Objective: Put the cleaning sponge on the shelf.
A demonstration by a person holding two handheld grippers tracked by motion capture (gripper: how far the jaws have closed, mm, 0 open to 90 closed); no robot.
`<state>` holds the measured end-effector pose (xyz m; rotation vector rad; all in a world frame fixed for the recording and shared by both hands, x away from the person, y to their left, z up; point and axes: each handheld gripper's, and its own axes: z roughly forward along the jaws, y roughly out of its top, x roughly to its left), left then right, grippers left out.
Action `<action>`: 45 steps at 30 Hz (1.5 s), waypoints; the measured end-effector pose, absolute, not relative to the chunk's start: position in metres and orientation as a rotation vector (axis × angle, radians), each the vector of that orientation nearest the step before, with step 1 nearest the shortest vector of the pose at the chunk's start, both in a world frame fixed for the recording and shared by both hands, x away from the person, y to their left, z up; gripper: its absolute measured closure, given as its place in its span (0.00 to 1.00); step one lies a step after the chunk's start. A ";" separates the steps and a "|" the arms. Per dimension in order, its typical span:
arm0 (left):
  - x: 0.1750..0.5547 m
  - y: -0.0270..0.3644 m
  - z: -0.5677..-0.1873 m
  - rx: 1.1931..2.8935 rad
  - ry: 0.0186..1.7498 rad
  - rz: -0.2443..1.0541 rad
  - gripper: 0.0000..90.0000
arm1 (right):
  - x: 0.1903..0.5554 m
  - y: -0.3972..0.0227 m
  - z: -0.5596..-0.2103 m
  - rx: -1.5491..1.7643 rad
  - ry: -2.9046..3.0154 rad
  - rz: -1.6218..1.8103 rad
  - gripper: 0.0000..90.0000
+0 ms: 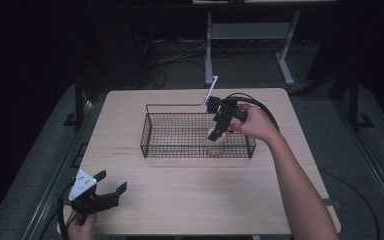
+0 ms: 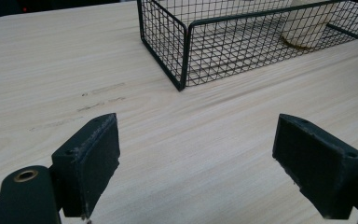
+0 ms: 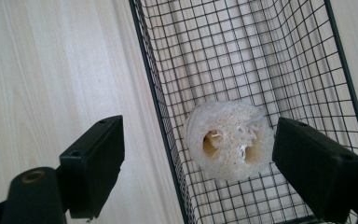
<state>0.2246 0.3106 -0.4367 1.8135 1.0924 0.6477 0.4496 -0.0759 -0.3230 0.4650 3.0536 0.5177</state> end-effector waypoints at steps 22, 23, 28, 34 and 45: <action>0.225 0.310 -0.436 1.813 1.088 0.650 0.15 | 0.443 -0.082 -0.326 0.458 3.055 0.514 0.18; 0.225 0.310 -0.436 1.814 1.089 0.650 0.15 | 0.442 -0.082 -0.326 0.458 3.057 0.518 0.18; 0.225 0.310 -0.437 1.814 1.089 0.649 0.15 | 0.437 -0.085 -0.324 0.452 3.052 0.532 0.18; 0.225 0.309 -0.437 1.814 1.088 0.646 0.15 | 0.431 -0.091 -0.325 0.455 3.051 0.536 0.18; 0.225 0.308 -0.437 1.818 1.087 0.648 0.15 | 0.412 -0.099 -0.326 0.423 3.044 0.557 0.18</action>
